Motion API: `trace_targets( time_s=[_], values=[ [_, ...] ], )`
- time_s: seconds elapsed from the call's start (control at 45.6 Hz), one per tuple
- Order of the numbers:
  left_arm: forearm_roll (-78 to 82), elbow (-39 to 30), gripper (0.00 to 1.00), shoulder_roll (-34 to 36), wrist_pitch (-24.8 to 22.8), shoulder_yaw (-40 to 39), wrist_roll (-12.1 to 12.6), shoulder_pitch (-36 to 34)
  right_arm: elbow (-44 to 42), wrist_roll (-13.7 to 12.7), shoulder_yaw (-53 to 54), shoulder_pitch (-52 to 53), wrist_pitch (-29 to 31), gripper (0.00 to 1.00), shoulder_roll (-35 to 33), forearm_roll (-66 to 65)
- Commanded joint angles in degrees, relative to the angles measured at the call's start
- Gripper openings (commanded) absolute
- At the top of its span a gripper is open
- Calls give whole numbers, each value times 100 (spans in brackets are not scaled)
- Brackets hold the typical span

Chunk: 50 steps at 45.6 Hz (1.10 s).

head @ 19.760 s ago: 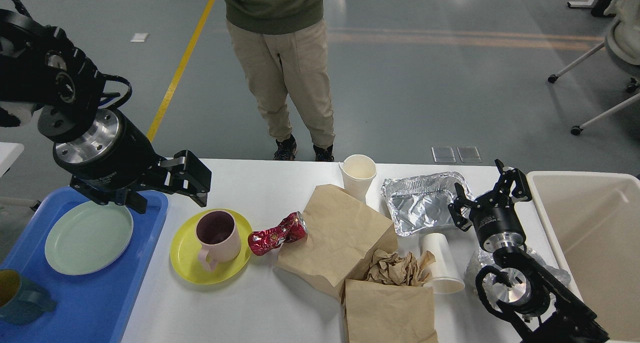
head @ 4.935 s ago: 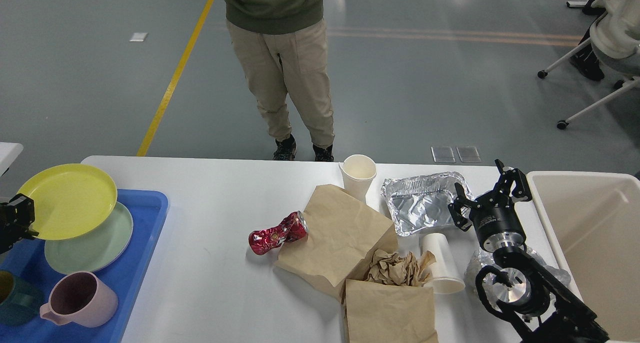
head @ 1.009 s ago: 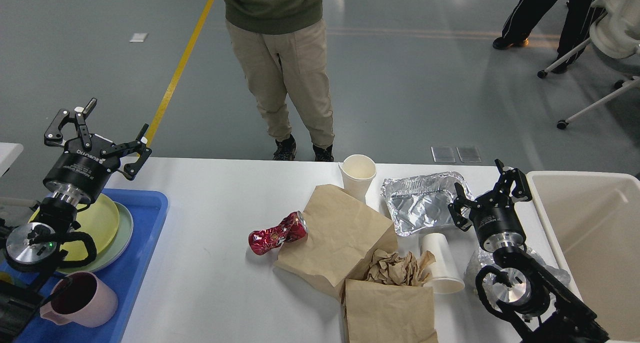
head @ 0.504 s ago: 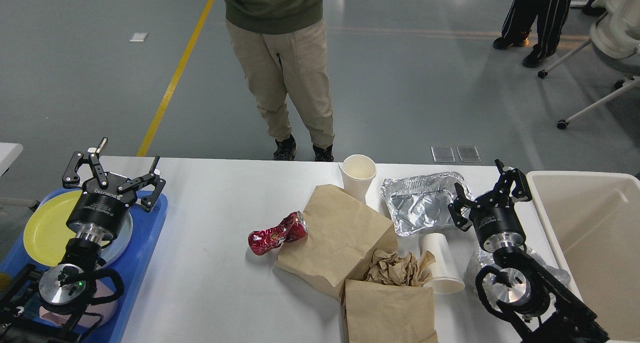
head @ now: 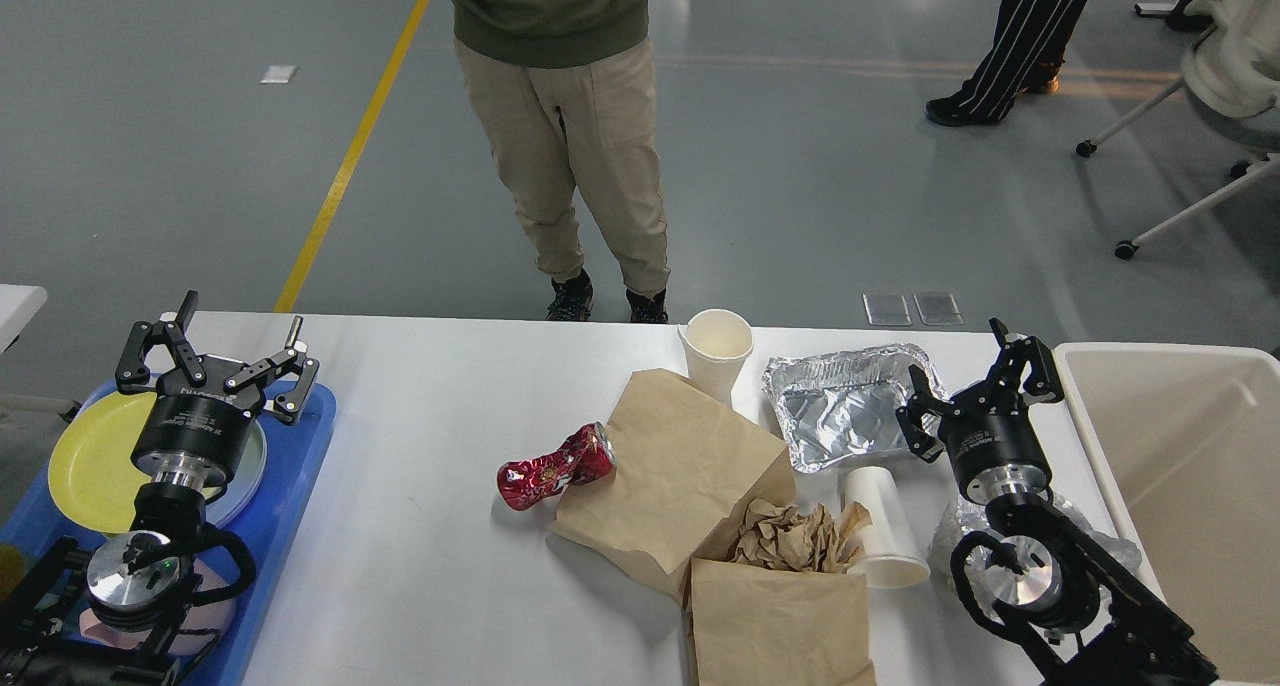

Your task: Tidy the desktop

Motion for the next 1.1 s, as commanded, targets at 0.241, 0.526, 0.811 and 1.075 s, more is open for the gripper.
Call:
trace_targets(
  time_s=[0.241, 0.526, 0.811, 1.075],
  values=[
    [57, 441, 96, -133, 95, 242, -23, -150, 0, 0, 0, -9, 0, 100, 0, 0],
    [461, 687, 96, -274, -406, 286, -93, -150, 0, 0, 0, -9, 0, 100, 0, 0],
    [496, 739, 96, -327, -415, 339, -67, -203, 0, 0, 0, 0, 0, 100, 0, 0],
    [452, 1082, 96, -379, -811, 224, -50, -326, 0, 0, 0, 0, 0, 100, 0, 0]
  ],
)
